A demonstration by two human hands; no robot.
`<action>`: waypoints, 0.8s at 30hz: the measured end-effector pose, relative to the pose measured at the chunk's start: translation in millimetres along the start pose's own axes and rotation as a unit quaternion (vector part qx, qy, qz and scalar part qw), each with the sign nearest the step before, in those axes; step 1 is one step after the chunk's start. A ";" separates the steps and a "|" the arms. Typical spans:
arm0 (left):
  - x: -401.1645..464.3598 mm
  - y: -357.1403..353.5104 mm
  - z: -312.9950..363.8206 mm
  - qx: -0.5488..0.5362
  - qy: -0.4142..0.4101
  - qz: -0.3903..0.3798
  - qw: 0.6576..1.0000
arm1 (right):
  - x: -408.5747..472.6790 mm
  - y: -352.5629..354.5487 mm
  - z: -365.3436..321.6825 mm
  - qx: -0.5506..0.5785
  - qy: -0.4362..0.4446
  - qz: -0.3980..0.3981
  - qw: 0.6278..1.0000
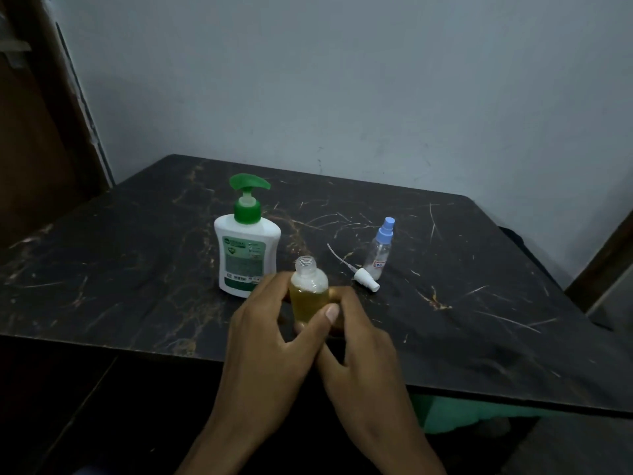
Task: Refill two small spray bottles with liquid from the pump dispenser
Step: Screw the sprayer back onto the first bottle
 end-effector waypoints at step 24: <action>9.6 -21.6 -43.1 0.078 0.039 -0.079 0.993 | 98.6 44.6 74.3 -0.381 0.015 0.086 0.920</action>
Point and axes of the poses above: each hand's wrist, its own x-axis towards the middle knuckle, its own y-axis out of the back of the hand, z = x × y, the point moved 7 cm from there along x, towards the middle knuckle, and after that the axes turned 13 degrees about z, right-handed, at the moved point
